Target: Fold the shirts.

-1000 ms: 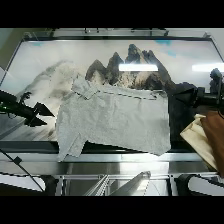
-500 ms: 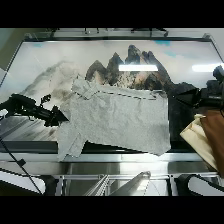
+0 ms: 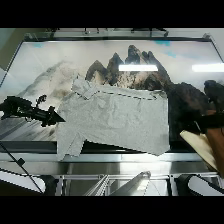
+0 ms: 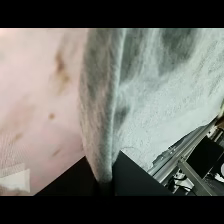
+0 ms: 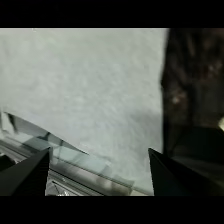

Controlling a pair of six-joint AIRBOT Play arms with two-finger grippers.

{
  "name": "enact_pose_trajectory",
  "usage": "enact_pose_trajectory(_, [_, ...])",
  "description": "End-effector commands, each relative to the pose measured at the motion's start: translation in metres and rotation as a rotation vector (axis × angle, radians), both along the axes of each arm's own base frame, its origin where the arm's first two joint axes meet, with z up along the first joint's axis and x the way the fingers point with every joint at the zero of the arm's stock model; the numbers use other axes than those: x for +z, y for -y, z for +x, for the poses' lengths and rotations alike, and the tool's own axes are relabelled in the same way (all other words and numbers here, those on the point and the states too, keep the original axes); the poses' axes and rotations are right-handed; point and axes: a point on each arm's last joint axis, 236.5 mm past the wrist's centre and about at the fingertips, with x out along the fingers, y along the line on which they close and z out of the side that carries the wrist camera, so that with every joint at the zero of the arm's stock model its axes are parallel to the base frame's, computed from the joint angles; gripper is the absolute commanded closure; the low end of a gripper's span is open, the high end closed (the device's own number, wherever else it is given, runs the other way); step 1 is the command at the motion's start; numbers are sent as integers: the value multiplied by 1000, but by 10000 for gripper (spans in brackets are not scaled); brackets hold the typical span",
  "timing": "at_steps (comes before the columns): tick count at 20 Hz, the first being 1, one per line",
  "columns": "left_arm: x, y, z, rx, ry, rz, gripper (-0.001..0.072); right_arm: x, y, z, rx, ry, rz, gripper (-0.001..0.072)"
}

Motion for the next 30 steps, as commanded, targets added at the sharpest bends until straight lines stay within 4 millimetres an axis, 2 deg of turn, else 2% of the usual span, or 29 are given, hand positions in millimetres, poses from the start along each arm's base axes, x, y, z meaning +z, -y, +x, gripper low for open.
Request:
enact_pose_trajectory(1, [1,0,-1,-3,2,-10,640,-48,8,-57,-56,-247,-100,51])
enact_pose_trajectory(5, [1,0,-1,-2,3,-9,640,-75,-10,-71,-101,-258,-70,51])
enact_pose_trajectory(10, [-1,-2,2,6,12,3,640,-77,-50,-56,-140,-193,93,65])
enact_pose_trajectory(11, [-2,-3,3,10,16,9,639,-78,-58,-57,-119,-201,106,151])
enact_pose_trajectory(14, [-2,-3,3,10,16,9,640,-75,-81,-48,-74,-164,156,155])
enact_pose_trajectory(15, [-2,-3,3,10,16,9,639,-70,-87,-40,-75,-128,184,195])
enact_pose_trajectory(16, [-2,-3,3,10,16,8,640,-62,-93,-33,-76,-92,218,318])
enact_pose_trajectory(17, [-2,-2,4,11,16,7,640,-52,-99,-26,-74,-50,266,396])
enact_pose_trajectory(19, [5,3,8,27,24,-23,641,-22,-112,-19,-40,44,375,672])
enact_pose_trajectory(20, [16,9,14,43,46,-66,644,-2,-117,-14,-35,108,430,696])
enact_pose_trajectory(21, [35,17,22,47,103,-123,688,22,-120,-5,-38,187,476,697])
enact_pose_trajectory(23, [104,37,43,70,282,-269,688,95,-117,20,-47,426,557,697])
enact_pose_trajectory(25, [210,55,55,96,533,-429,688,193,-103,44,-38,746,581,698])
enact_pose_trajectory(26, [268,62,53,86,686,-477,687,245,-95,50,-22,907,558,698])
enact_pose_trajectory(27, [323,69,46,67,848,-474,687,295,-90,49,-1,1052,530,698])
enact_pose_trajectory(29, [425,78,23,32,1200,-296,684,378,-91,33,41,1276,503,697])
enact_pose_trajectory(30, [478,83,4,44,1366,-210,683,414,-95,22,62,1371,495,698])
